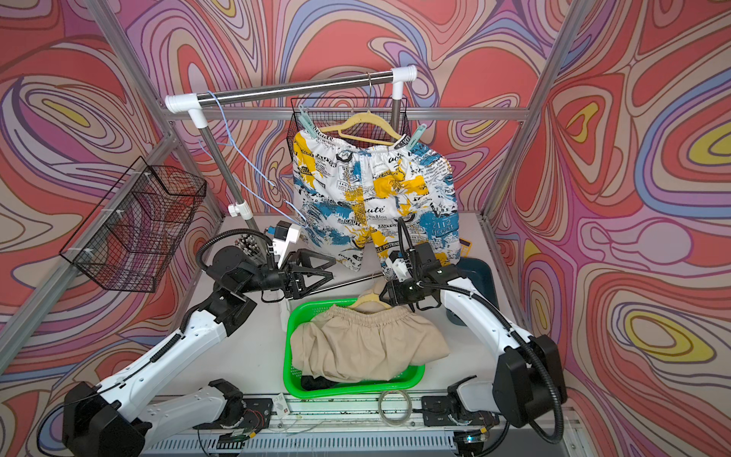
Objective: Remove the clothespins securing shorts to the hanger
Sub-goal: Pick up the hanger from the basket.
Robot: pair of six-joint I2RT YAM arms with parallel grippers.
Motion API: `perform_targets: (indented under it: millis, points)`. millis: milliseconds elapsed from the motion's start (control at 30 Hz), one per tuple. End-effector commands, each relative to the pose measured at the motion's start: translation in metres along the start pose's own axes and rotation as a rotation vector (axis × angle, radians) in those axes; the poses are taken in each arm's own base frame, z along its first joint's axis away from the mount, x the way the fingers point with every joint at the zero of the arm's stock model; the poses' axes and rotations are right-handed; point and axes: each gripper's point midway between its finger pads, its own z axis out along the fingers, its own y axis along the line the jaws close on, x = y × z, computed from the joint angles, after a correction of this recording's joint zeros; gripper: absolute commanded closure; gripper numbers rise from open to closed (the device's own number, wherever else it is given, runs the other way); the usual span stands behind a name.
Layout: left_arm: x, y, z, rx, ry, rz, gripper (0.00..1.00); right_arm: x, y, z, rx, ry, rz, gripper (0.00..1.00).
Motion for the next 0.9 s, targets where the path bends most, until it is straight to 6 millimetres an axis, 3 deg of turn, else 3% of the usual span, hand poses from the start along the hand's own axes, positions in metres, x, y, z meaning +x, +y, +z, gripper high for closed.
perform_targets:
  millis: [0,133,267,467,633,767,867]
  points:
    - [-0.004,-0.005,-0.003,0.004,-0.005,0.036,0.26,0.001,0.014,0.003,-0.084,-0.003,-0.037,0.56]
    - [-0.003,-0.005,-0.003,0.003,-0.002,0.038,0.26,0.006,0.027,0.001,-0.160,0.007,-0.051,0.62]
    - [-0.003,-0.005,-0.003,0.003,-0.001,0.040,0.26,0.008,0.041,-0.006,-0.220,-0.005,-0.073,0.74]
    - [-0.003,-0.005,-0.003,0.003,-0.001,0.042,0.26,0.019,0.045,-0.004,-0.222,0.034,-0.089,0.73]
    - [-0.003,-0.005,-0.004,-0.004,-0.002,0.041,0.26,0.026,0.063,0.005,-0.250,0.073,-0.148,0.78]
    - [-0.002,-0.004,-0.004,-0.009,0.006,0.045,0.26,0.021,0.064,0.005,-0.218,0.069,-0.171,0.99]
    - [0.001,-0.003,-0.005,-0.017,0.021,0.044,0.26,0.010,0.069,-0.004,-0.207,0.029,-0.191,1.00]
